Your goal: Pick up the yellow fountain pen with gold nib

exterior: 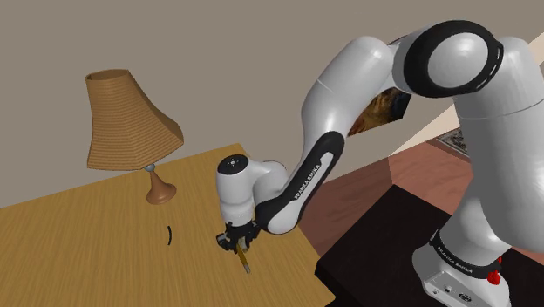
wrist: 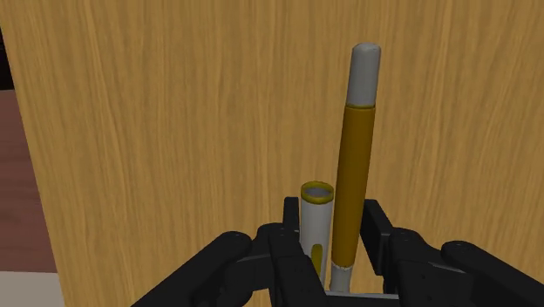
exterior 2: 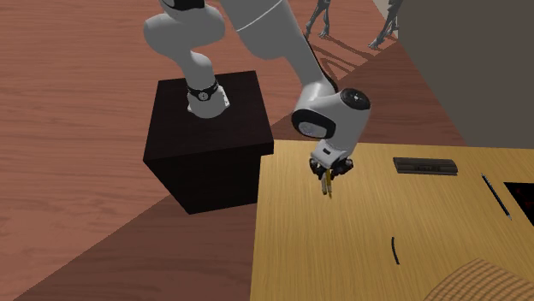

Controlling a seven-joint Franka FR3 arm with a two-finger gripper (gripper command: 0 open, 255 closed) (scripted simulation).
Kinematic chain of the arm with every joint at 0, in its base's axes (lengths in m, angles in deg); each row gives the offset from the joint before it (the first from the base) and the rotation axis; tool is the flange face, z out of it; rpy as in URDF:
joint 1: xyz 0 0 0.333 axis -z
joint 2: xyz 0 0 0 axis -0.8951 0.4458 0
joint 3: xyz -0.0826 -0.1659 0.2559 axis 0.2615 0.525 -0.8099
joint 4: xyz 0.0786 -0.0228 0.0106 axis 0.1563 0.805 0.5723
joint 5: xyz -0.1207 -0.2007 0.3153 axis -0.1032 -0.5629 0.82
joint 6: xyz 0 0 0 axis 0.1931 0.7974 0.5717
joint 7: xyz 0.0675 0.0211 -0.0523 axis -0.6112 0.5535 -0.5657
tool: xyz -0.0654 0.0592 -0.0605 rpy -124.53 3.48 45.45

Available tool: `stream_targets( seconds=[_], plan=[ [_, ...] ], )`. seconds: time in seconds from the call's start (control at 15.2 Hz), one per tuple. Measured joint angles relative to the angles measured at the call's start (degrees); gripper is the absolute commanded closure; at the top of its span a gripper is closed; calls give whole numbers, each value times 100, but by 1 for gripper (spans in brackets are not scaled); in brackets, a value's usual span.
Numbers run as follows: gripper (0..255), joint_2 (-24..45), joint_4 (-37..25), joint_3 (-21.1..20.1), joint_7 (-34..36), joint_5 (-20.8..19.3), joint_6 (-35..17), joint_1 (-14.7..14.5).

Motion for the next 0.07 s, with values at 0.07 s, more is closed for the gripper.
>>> stream_targets(
  seconds=[0.07],
  plan=[
    [255,-38,0,-27,-27,28,38,25]
  ],
)
